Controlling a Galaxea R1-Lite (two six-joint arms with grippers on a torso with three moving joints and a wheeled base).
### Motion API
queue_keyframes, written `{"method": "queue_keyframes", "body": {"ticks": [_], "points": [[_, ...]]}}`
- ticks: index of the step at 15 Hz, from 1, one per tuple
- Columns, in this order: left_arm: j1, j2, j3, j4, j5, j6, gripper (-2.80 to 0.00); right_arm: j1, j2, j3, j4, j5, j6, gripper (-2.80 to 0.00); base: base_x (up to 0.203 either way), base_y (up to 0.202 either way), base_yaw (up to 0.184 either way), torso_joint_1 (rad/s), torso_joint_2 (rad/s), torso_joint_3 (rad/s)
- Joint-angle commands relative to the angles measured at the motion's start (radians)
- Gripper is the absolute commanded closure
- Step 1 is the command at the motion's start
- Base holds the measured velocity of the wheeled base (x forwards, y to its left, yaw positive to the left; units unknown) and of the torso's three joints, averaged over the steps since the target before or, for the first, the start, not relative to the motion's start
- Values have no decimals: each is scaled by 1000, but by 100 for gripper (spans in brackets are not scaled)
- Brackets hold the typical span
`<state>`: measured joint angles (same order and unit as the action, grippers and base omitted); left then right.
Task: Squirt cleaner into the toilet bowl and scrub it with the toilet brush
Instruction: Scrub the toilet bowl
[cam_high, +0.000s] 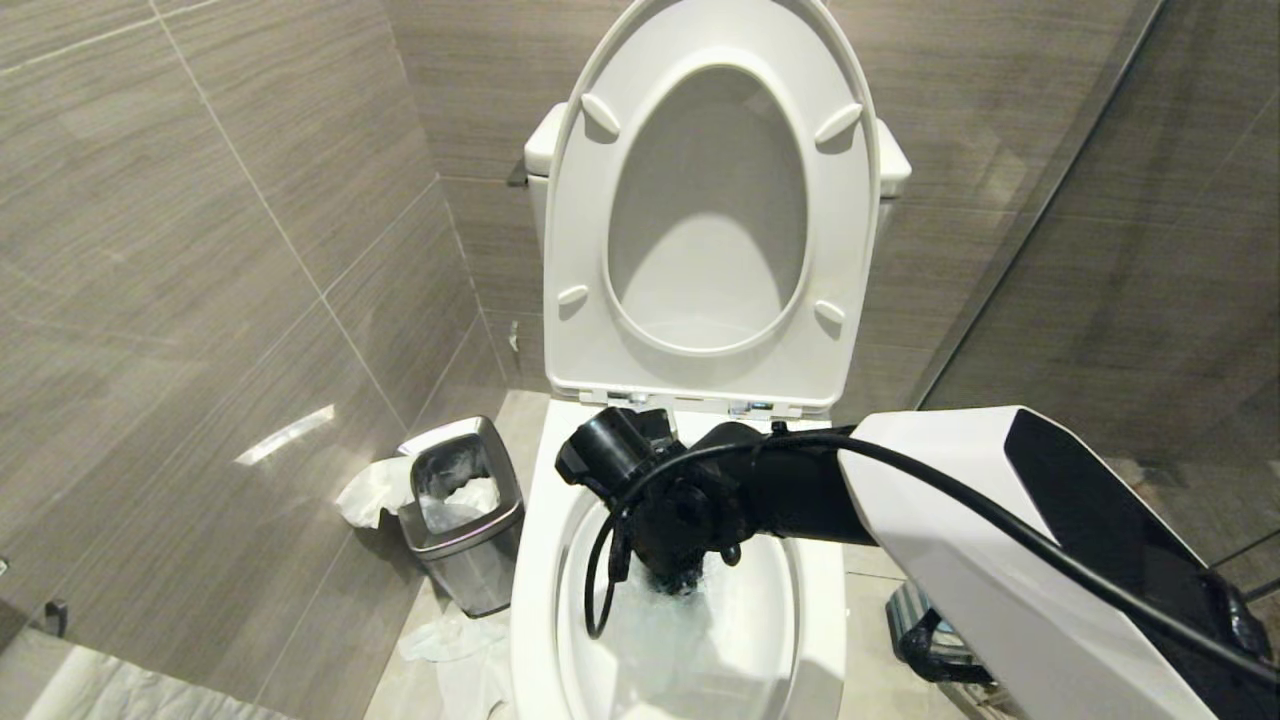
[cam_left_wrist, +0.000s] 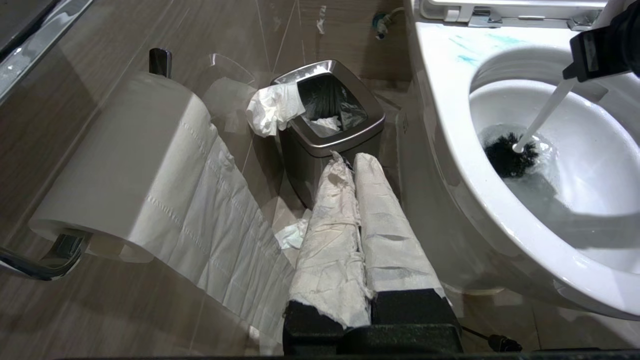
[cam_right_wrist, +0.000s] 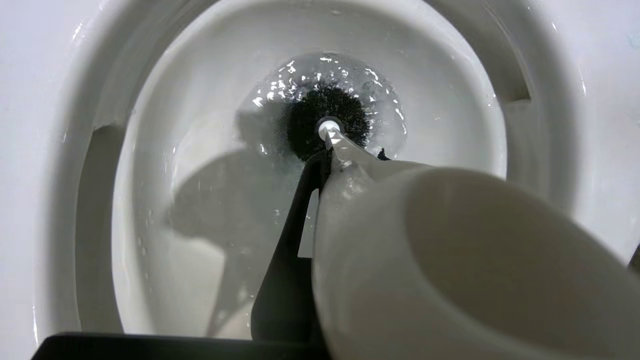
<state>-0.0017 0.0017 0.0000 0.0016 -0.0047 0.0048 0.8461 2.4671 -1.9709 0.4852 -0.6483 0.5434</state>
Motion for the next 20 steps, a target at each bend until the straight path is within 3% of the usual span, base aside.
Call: {"method": "queue_keyframes", "body": {"ticks": [1, 6, 8, 11, 15, 17, 20], "points": [[0, 0, 0, 0, 0, 0, 0, 7, -78, 8, 12, -7, 7, 0, 0, 0, 0, 0, 0, 0], [2, 0, 0, 0, 0, 0, 0, 62, -448, 180, 66, -4, 24, 0, 0, 0, 0, 0, 0, 0], [0, 0, 0, 0, 0, 0, 0, 74, -484, 239, 74, -3, 27, 0, 0, 0, 0, 0, 0, 0], [0, 0, 0, 0, 0, 0, 0, 70, -381, 213, 71, -4, 27, 0, 0, 0, 0, 0, 0, 0], [0, 0, 0, 0, 0, 0, 0, 58, -180, 8, 70, -17, 1, 0, 0, 0, 0, 0, 0, 0], [2, 0, 0, 0, 0, 0, 0, 54, -122, -19, 15, -30, -50, 0, 0, 0, 0, 0, 0, 0], [0, 0, 0, 0, 0, 0, 0, 91, -132, -5, -4, -25, -42, 0, 0, 0, 0, 0, 0, 0]]}}
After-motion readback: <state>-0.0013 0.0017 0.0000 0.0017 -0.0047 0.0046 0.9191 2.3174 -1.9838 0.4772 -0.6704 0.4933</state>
